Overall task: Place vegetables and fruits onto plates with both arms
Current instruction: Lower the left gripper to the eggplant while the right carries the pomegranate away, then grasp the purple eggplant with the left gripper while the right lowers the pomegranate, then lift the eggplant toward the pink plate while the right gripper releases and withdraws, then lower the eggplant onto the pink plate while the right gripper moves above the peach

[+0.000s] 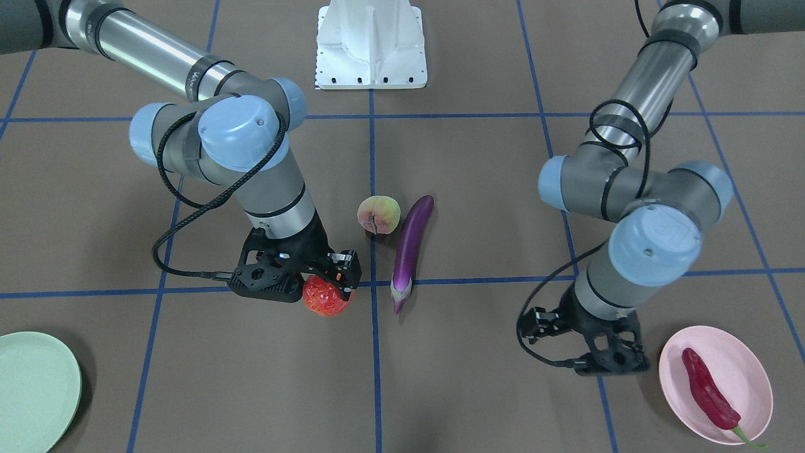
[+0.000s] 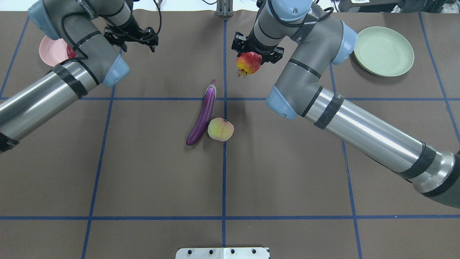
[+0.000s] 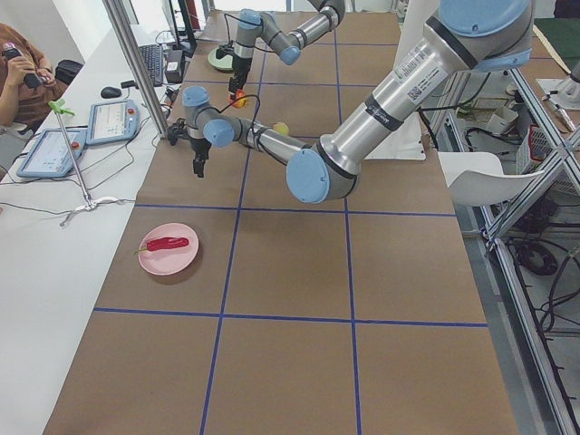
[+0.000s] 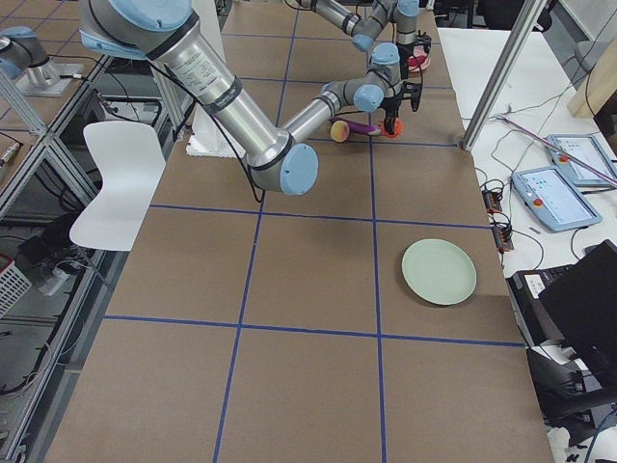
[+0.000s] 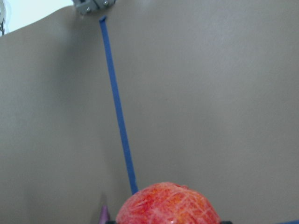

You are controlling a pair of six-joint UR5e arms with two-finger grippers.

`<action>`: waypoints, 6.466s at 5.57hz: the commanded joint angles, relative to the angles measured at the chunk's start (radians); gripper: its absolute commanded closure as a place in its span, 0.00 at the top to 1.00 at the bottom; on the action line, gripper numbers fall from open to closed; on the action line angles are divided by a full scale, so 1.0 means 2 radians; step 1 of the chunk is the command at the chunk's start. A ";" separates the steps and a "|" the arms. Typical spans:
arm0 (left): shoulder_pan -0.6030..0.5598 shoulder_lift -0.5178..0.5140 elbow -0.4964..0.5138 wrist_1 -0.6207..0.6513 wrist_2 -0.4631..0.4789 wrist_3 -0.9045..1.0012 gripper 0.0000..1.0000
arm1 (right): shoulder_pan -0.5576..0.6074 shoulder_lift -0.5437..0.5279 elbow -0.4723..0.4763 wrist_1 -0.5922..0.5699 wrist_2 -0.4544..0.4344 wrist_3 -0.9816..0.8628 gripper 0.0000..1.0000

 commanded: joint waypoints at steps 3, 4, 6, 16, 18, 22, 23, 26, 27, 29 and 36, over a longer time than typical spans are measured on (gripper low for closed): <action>0.096 -0.046 -0.026 0.037 -0.011 -0.103 0.99 | 0.055 -0.059 0.001 0.001 0.002 -0.122 0.00; 0.100 -0.052 -0.011 0.034 -0.010 -0.103 0.99 | 0.068 -0.072 0.000 0.002 0.002 -0.151 0.00; 0.119 -0.061 0.004 0.030 0.015 -0.107 0.99 | 0.107 -0.096 -0.011 0.002 0.003 -0.226 0.00; 0.140 -0.069 0.045 0.005 0.061 -0.107 0.06 | 0.181 -0.119 -0.107 0.006 -0.011 -0.386 0.00; 0.124 -0.071 0.039 0.009 0.064 -0.107 0.00 | 0.179 -0.124 -0.149 0.057 -0.016 -0.395 0.00; 0.083 -0.074 0.038 0.014 0.059 -0.085 0.00 | 0.152 -0.119 -0.157 0.067 -0.012 -0.387 0.66; 0.077 -0.073 0.038 0.014 0.055 -0.084 0.00 | 0.150 -0.118 -0.150 0.066 -0.011 -0.380 0.99; 0.021 -0.074 0.039 0.013 0.019 -0.061 0.00 | 0.183 -0.119 -0.083 0.020 0.121 -0.380 1.00; -0.003 -0.073 0.043 0.017 0.012 -0.039 0.00 | 0.183 -0.117 -0.048 -0.025 0.146 -0.373 1.00; -0.045 -0.072 0.064 0.039 0.024 -0.001 0.00 | 0.156 -0.113 -0.004 -0.029 0.178 -0.246 1.00; -0.126 -0.068 0.206 0.008 0.220 0.087 0.00 | -0.023 -0.021 0.019 -0.031 0.080 0.024 1.00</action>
